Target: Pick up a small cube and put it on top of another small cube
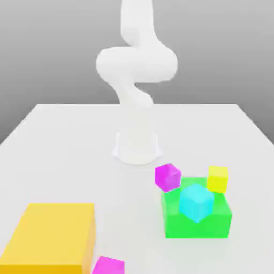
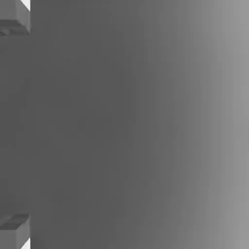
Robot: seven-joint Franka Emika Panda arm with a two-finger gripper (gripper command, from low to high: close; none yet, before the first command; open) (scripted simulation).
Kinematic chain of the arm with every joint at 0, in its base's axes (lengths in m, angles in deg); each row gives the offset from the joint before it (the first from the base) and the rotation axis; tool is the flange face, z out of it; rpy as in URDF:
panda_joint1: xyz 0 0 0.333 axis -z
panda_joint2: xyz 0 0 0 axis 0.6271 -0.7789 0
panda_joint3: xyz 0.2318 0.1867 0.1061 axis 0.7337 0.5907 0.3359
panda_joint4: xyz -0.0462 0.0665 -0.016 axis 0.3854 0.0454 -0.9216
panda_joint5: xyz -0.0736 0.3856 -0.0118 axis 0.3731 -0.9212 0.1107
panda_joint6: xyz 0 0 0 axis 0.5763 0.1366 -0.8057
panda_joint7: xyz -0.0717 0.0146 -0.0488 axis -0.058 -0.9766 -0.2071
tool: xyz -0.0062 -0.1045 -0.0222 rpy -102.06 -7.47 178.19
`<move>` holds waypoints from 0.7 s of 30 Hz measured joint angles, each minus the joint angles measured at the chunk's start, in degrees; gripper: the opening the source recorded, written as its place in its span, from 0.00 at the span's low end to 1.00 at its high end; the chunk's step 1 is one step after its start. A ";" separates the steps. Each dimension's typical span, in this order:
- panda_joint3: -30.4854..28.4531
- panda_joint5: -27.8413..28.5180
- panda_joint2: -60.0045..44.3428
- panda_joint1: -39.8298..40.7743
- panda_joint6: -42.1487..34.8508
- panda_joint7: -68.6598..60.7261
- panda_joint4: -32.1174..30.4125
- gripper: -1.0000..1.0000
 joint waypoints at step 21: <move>7.09 -2.77 -35.93 10.17 10.89 52.33 -0.33 0.50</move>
